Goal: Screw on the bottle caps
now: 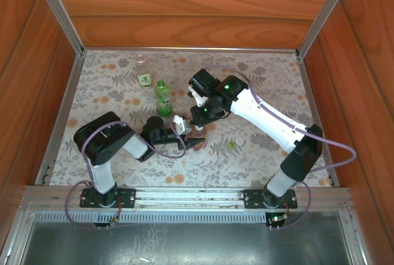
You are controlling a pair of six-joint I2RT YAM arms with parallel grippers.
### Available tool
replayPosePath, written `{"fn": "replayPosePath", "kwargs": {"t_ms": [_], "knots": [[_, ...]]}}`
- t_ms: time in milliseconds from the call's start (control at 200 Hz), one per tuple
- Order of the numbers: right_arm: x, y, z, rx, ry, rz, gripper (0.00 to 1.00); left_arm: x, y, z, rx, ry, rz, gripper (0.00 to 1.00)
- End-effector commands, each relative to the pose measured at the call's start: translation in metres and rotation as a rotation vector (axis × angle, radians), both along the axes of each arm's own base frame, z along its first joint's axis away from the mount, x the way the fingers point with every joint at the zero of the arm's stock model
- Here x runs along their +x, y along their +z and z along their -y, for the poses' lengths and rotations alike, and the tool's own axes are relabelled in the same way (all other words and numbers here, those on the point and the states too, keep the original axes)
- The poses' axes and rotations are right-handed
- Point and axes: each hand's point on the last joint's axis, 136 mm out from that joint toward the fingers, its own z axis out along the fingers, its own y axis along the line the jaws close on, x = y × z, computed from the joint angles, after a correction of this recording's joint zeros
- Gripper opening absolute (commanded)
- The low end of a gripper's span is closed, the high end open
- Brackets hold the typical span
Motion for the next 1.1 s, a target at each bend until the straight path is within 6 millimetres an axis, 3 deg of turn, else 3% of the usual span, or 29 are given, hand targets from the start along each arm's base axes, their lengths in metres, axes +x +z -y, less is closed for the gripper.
{"fn": "replayPosePath", "kwargs": {"t_ms": [0, 420, 450, 640, 759, 914, 1044, 1059, 1094], "knots": [[-0.007, -0.006, 0.004, -0.019, 0.014, -0.04, 0.4, -0.006, -0.024, -0.001, 0.062, -0.021, -0.084, 0.62], [-0.011, -0.007, 0.002, -0.017, 0.037, -0.055, 0.4, -0.006, -0.023, -0.002, 0.061, -0.02, -0.088, 0.62], [-0.009, -0.017, 0.001, -0.042, 0.038, -0.076, 0.4, -0.006, -0.022, -0.002, 0.059, -0.02, -0.086, 0.62], [-0.01, -0.018, 0.001, -0.044, 0.043, -0.078, 0.39, -0.006, -0.023, -0.002, 0.061, -0.019, -0.088, 0.62], [-0.009, -0.017, 0.002, -0.045, 0.041, -0.069, 0.33, -0.006, -0.024, -0.002, 0.063, -0.019, -0.09, 0.62], [-0.01, -0.011, 0.0, -0.02, 0.042, -0.063, 0.45, -0.006, -0.024, -0.002, 0.065, -0.021, -0.091, 0.62], [-0.008, -0.009, -0.002, -0.014, 0.039, -0.054, 0.46, -0.006, -0.025, -0.002, 0.066, -0.02, -0.092, 0.62], [-0.009, 0.0, 0.0, 0.006, 0.036, -0.037, 0.46, -0.006, -0.024, -0.001, 0.065, -0.021, -0.091, 0.62], [-0.009, 0.002, 0.001, 0.007, 0.035, -0.03, 0.46, -0.006, -0.024, -0.002, 0.065, -0.022, -0.09, 0.62]]}}
